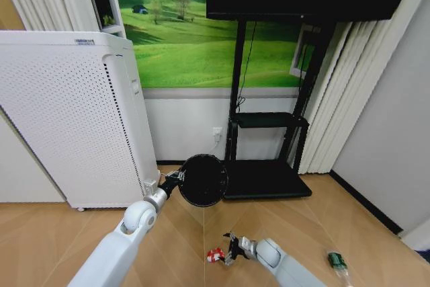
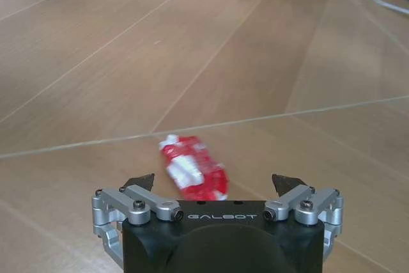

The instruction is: Pick up the trash bin and place the garbage on the floor into it.

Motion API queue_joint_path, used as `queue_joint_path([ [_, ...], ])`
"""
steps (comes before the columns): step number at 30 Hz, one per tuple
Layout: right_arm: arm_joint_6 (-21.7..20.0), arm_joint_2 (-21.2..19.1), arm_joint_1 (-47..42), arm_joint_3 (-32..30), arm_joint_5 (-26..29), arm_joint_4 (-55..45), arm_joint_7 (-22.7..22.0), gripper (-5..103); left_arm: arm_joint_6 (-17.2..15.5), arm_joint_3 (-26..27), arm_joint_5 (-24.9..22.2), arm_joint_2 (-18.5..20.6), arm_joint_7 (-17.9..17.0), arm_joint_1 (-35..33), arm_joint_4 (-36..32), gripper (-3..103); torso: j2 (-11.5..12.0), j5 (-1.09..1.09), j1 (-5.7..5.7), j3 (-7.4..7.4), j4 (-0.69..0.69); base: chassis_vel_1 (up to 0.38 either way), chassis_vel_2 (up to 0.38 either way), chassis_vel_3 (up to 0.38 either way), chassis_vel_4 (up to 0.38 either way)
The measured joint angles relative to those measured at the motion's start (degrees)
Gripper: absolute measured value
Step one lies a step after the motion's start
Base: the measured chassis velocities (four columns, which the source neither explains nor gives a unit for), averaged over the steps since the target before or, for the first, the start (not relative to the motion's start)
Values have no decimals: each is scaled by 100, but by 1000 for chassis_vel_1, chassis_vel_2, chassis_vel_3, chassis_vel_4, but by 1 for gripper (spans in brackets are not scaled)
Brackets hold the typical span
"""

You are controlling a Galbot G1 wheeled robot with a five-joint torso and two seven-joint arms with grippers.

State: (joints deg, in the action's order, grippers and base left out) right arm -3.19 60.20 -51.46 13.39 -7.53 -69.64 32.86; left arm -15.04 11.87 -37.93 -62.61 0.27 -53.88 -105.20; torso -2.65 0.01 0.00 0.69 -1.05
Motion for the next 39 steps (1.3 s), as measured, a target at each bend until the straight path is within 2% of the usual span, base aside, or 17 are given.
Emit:
queue_joint_path([
  [4,49,107,41,120,-163,117,6,100,-3,0,9,-31,-31,0,1,6,0,-2,0,0,-1,0,0,0,0],
  [6,226,502,151,159,-452,474,9,100,-21,20,14,-39,-63,-20,-68,6,0,2,0,0,0,0,0,0,0],
  [9,257,736,262,220,-491,695,-38,100,-26,109,13,-10,-71,-81,-160,6,0,-1,0,0,1,0,0,0,0],
  [16,278,770,437,459,-527,885,-48,100,-45,332,2,7,-72,-298,-405,6,0,-2,0,0,1,0,0,0,0],
  [27,304,743,496,479,-707,978,-103,101,-46,548,23,-40,-69,-542,-597,6,0,-1,0,0,1,0,0,0,0],
  [28,252,742,508,488,-711,984,-140,91,-46,605,24,-38,-60,-594,-636,6,0,0,0,0,1,0,0,0,0],
  [33,216,740,524,509,-715,987,-141,80,-46,679,24,-25,-43,-636,-666,6,0,-1,0,0,1,0,0,0,0],
  [35,197,749,525,523,-650,979,-140,70,-46,732,21,-14,-17,-659,-680,6,0,0,0,0,1,0,0,0,0],
  [36,197,749,525,523,-650,979,-140,70,-46,732,21,-14,-17,-659,-680,6,0,0,0,0,1,0,0,0,0],
  [38,153,710,520,544,-563,907,-140,59,-47,757,12,-5,9,-681,-685,6,0,0,0,0,1,0,0,0,0],
  [39,153,710,520,544,-563,907,-140,59,-47,757,12,-5,9,-681,-685,6,0,0,0,0,1,0,0,0,0],
])
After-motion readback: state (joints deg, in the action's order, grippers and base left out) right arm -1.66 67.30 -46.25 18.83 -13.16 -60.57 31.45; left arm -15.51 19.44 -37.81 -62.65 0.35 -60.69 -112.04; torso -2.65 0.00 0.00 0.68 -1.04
